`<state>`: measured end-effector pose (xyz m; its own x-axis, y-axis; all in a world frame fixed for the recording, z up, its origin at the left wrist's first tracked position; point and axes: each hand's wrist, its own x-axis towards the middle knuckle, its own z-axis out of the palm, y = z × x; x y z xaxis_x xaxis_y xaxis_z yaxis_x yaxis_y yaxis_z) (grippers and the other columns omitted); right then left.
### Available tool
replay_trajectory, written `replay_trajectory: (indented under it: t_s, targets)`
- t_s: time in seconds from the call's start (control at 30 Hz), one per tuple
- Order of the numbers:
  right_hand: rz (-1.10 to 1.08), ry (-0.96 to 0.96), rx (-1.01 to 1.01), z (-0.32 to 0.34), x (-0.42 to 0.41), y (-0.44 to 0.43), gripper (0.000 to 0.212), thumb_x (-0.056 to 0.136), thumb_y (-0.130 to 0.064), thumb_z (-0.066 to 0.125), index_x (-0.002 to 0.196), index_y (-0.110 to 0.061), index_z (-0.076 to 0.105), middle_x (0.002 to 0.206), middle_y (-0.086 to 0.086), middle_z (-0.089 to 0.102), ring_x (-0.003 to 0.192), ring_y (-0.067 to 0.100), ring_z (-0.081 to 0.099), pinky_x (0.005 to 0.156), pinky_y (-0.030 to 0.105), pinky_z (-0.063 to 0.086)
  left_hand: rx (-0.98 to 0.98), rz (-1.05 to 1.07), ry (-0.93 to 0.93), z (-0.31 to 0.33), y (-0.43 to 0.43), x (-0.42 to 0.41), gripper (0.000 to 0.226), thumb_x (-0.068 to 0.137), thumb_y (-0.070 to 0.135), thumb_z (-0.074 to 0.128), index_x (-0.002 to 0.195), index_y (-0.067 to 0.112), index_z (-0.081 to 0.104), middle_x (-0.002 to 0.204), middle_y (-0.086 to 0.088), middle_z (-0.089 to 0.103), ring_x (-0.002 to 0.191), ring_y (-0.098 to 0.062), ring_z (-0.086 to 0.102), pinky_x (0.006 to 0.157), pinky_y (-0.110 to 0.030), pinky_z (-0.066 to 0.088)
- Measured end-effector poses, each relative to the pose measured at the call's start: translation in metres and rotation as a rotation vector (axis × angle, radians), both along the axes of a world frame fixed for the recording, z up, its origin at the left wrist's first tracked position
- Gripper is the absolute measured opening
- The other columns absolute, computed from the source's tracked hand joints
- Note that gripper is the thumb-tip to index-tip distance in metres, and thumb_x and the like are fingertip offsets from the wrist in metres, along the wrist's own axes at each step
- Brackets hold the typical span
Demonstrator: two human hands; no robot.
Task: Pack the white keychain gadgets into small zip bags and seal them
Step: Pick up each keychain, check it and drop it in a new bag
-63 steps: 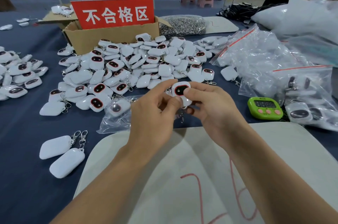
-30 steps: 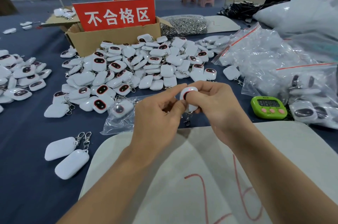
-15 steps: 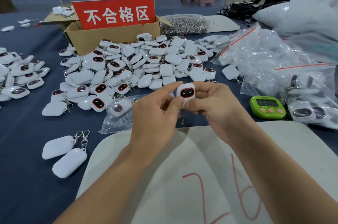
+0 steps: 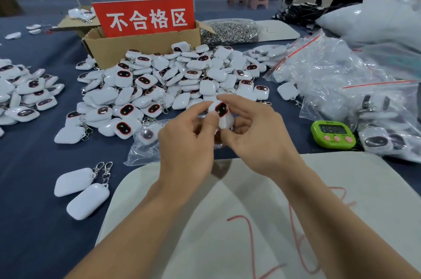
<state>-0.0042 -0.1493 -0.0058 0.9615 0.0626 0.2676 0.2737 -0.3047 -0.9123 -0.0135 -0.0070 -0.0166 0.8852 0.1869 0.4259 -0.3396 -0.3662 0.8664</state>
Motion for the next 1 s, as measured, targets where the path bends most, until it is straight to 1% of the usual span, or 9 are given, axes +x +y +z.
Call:
replay_trajectory:
  t_s: [0.1, 0.23, 0.3, 0.4, 0.57, 0.73, 0.8, 0.87, 1.0]
  targets:
    - [0.052, 0.066, 0.046, 0.003, 0.006, -0.006, 0.052, 0.089, 0.005, 0.066, 0.132, -0.024, 0.070, 0.105, -0.015, 0.079, 0.078, -0.001, 0.071, 0.074, 0.016, 0.055, 0.029, 0.001, -0.011, 0.000, 0.003, 0.002, 0.022, 0.098, 0.032, 0.065, 0.117, 0.037, 0.074, 0.093, 0.027, 0.074, 0.092, 0.003, 0.069, 0.082, -0.014, 0.051]
    - [0.254, 0.167, 0.218, 0.008, 0.005, -0.011, 0.031, 0.102, 0.001, 0.054, 0.107, -0.013, 0.081, 0.084, 0.010, 0.076, 0.071, 0.016, 0.069, 0.063, 0.022, 0.051, 0.064, 0.012, -0.038, 0.000, 0.003, 0.004, 0.034, 0.093, 0.036, 0.066, 0.125, 0.041, 0.071, 0.123, 0.030, 0.067, 0.116, 0.013, 0.058, 0.093, 0.001, 0.036]
    - [0.221, 0.157, 0.273, 0.009, 0.005, -0.010, 0.031, 0.102, 0.002, 0.053, 0.103, -0.013, 0.081, 0.080, 0.012, 0.075, 0.067, 0.019, 0.066, 0.061, 0.023, 0.050, 0.065, -0.014, -0.024, -0.001, 0.004, 0.005, 0.033, 0.093, 0.039, 0.063, 0.124, 0.044, 0.069, 0.117, 0.031, 0.069, 0.111, 0.010, 0.061, 0.092, -0.005, 0.043]
    - [0.126, 0.123, 0.303, 0.008, 0.005, -0.007, 0.031, 0.100, 0.002, 0.056, 0.101, -0.017, 0.082, 0.080, 0.016, 0.075, 0.064, 0.020, 0.061, 0.058, 0.025, 0.048, 0.013, -0.069, 0.025, 0.001, 0.005, 0.006, 0.032, 0.093, 0.037, 0.061, 0.124, 0.043, 0.069, 0.111, 0.025, 0.073, 0.107, 0.002, 0.067, 0.096, -0.029, 0.054]
    - [-0.011, 0.111, 0.286, 0.008, 0.005, -0.007, 0.025, 0.092, -0.003, 0.067, 0.087, -0.021, 0.084, 0.071, 0.017, 0.075, 0.054, 0.017, 0.063, 0.051, 0.026, 0.048, -0.084, -0.138, 0.044, 0.002, 0.003, 0.005, 0.019, 0.095, 0.029, 0.061, 0.103, 0.039, 0.075, 0.093, 0.011, 0.077, 0.092, -0.019, 0.072, 0.087, -0.050, 0.057]
    - [-0.088, -0.115, 0.000, 0.004, 0.003, -0.005, 0.044, 0.076, -0.007, 0.081, 0.111, -0.033, 0.079, 0.085, -0.017, 0.077, 0.063, 0.004, 0.065, 0.067, 0.020, 0.055, -0.300, -0.141, 0.048, 0.006, -0.003, 0.005, 0.023, 0.096, 0.015, 0.066, 0.103, 0.035, 0.077, 0.092, 0.010, 0.079, 0.089, -0.013, 0.076, 0.080, -0.034, 0.060]
    - [-0.059, -0.186, -0.156, 0.000, -0.002, -0.002, 0.053, 0.075, -0.012, 0.080, 0.117, -0.044, 0.074, 0.091, -0.022, 0.075, 0.067, 0.007, 0.066, 0.068, 0.015, 0.053, -0.383, -0.147, 0.072, 0.006, -0.002, 0.006, 0.023, 0.095, 0.012, 0.066, 0.106, 0.028, 0.078, 0.091, 0.006, 0.080, 0.087, -0.015, 0.077, 0.076, -0.029, 0.060]
    - [-0.037, -0.142, -0.124, 0.000, -0.003, 0.000, 0.048, 0.081, -0.016, 0.079, 0.113, -0.051, 0.074, 0.091, -0.020, 0.075, 0.070, 0.013, 0.067, 0.071, 0.022, 0.057, -0.445, -0.161, 0.082, 0.006, 0.000, 0.007, 0.023, 0.093, 0.016, 0.064, 0.105, 0.025, 0.081, 0.091, 0.002, 0.080, 0.085, -0.018, 0.077, 0.074, -0.029, 0.061]
    - [0.035, -0.055, 0.111, 0.004, 0.002, 0.001, 0.015, 0.094, -0.022, 0.069, 0.101, -0.019, 0.082, 0.075, -0.004, 0.075, 0.063, 0.016, 0.068, 0.061, 0.030, 0.055, -0.410, -0.233, -0.001, 0.009, 0.004, 0.009, 0.033, 0.099, 0.015, 0.057, 0.084, 0.030, 0.082, 0.072, -0.001, 0.075, 0.064, -0.015, 0.069, 0.062, -0.023, 0.055]
